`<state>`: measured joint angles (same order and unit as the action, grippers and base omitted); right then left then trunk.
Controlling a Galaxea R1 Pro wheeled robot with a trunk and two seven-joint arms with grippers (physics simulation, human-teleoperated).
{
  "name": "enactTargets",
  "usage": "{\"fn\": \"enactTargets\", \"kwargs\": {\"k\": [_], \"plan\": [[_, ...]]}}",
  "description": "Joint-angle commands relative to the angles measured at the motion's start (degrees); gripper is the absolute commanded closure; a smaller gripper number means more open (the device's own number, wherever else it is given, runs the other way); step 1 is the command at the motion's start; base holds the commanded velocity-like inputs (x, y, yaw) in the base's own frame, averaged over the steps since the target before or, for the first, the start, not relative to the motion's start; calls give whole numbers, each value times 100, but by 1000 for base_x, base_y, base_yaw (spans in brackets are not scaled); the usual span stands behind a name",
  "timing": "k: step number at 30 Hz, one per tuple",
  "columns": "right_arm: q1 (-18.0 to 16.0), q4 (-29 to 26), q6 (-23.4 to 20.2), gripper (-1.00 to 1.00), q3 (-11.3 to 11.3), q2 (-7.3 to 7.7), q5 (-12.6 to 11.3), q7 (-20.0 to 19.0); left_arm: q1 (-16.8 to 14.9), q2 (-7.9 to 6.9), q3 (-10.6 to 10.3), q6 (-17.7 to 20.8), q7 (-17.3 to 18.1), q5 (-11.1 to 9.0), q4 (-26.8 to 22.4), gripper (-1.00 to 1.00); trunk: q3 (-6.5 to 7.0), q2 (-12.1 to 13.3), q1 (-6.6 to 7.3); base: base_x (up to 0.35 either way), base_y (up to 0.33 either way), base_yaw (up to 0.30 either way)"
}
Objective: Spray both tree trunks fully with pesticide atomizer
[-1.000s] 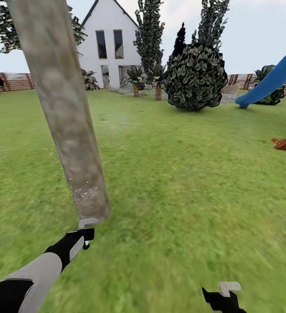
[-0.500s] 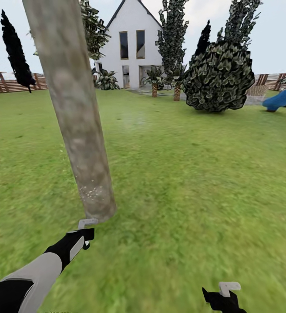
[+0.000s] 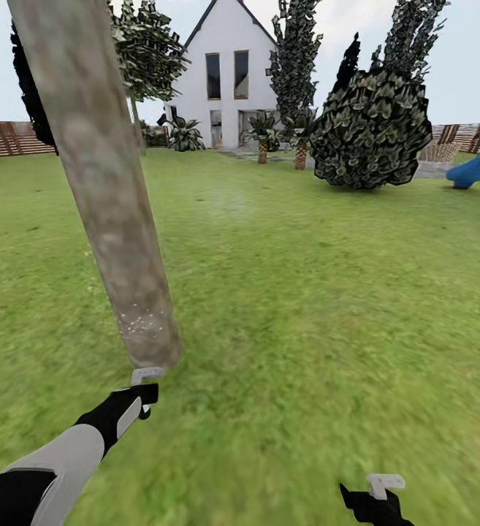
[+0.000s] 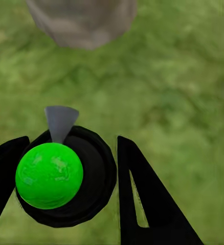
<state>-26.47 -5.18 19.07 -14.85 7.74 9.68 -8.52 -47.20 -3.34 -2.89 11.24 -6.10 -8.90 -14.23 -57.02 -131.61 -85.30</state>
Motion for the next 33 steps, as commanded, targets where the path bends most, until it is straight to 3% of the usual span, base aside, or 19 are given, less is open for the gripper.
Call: {"fn": "enactTargets", "kwargs": {"k": [1,8,11,14,15,19,20,23,25,28,30,31,33], "plan": [[1,0,0,-100,3,0,-1,-1,0,0,-1,1,2,2,0,100,0,0,0,0,-269,192],[-5,-9,0,-100,-1,7,-1,15,-2,10,3,-12,5,-95,-93,100,0,0,0,0,-64,241],[-3,-4,0,-100,-1,8,-1,16,-8,87,-15,92,7,-114,-734,100,0,0,0,0,0,22],[-3,-1,0,-100,-1,8,-1,17,-12,85,-15,652,-447,-117,-1552,100,0,0,0,0,0,2],[-1,-1,0,-100,-1,8,-1,17,-10,-3,4,770,-516,-111,-1842,100,0,0,0,0,0,0],[1,0,0,-100,-1,8,-1,17,-9,-382,368,849,-504,-125,-2008,100,0,0,0,0,0,0],[0,-2,1,-100,-1,8,-1,17,-9,-391,380,853,-501,-127,-2015,100,0,0,0,0,0,0],[0,-2,0,-100,-1,8,-1,17,-9,-331,370,1048,-494,-111,-2180,100,0,0,0,0,0,0],[-1,-1,0,-100,-1,8,-1,17,-9,-165,370,1381,-489,-98,-2632,100,0,0,0,0,0,0],[1,-3,2,-100,-1,8,-1,17,-9,-114,363,1918,-489,-90,-3162,100,0,0,0,0,0,0],[-2,-2,1,-100,-1,8,-1,17,-9,-247,400,2009,-485,-109,-3266,100,0,0,0,0,0,0],[-1,-1,0,-100,-1,8,-1,17,-9,-470,410,2024,-477,-125,-3279,100,0,0,0,0,0,0],[-2,-1,0,-100,-1,8,-1,17,-15,-736,416,2058,-424,-136,-3296,100,0,0,0,0,0,0]]}}
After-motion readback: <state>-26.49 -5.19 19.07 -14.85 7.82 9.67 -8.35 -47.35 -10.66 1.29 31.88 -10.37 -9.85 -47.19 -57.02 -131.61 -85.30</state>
